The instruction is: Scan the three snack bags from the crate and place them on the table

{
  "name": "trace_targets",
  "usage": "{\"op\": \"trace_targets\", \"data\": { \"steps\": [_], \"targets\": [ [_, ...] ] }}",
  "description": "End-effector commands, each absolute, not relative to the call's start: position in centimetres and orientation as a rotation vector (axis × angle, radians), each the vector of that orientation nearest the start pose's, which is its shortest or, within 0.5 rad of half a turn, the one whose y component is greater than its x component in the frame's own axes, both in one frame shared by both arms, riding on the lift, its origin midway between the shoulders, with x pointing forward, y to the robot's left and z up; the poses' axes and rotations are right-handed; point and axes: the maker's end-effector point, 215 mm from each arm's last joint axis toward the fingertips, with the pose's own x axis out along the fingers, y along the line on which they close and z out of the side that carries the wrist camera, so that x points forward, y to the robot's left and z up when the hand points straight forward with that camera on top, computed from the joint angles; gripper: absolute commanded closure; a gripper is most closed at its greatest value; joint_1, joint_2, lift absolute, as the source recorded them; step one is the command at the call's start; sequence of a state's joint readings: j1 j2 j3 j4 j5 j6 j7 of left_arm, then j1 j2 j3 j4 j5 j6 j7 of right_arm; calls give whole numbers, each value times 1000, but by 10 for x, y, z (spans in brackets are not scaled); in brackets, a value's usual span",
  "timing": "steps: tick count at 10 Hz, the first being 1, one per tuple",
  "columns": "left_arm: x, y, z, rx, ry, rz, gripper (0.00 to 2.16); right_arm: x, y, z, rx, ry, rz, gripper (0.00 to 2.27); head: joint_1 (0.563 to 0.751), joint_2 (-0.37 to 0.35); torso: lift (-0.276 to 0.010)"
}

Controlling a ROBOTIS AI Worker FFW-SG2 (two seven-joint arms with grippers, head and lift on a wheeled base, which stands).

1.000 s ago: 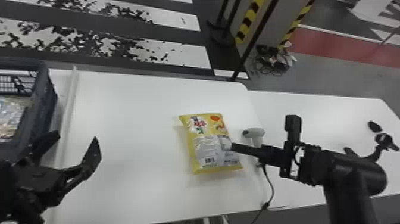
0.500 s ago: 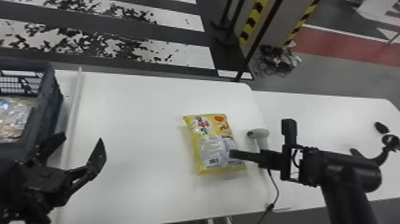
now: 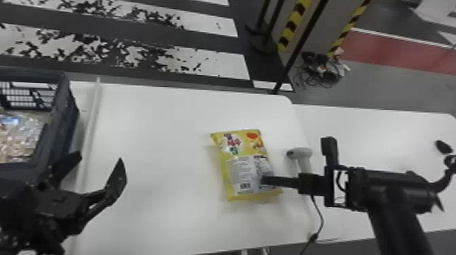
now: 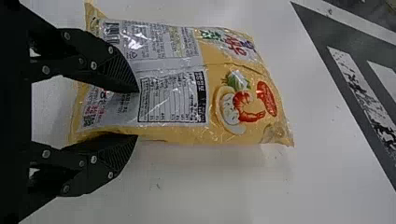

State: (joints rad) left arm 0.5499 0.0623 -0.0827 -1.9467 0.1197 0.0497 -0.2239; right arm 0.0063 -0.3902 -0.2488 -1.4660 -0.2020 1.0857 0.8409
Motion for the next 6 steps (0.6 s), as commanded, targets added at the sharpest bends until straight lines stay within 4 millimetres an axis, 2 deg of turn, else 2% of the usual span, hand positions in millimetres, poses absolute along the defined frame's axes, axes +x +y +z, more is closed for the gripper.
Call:
{"op": "trace_targets", "data": {
  "steps": [1,4,5,6],
  "targets": [
    [403,141,-424,-123,223,-316,80,413,-347,-524,530,983,428,2256,695,-277,-62],
    [404,141,-423,-124,220,-315,80,417,-349,-444,791,814,518,2256,695,-275,-62],
    [404,141,-423,-124,220,-315,80,422,-356,-421,847,752,533,2256,695,-277,-62],
    [404,141,-423,-124,218,-315,80,429,-374,-398,879,672,521,2256,695,-280,-62]
  ]
}}
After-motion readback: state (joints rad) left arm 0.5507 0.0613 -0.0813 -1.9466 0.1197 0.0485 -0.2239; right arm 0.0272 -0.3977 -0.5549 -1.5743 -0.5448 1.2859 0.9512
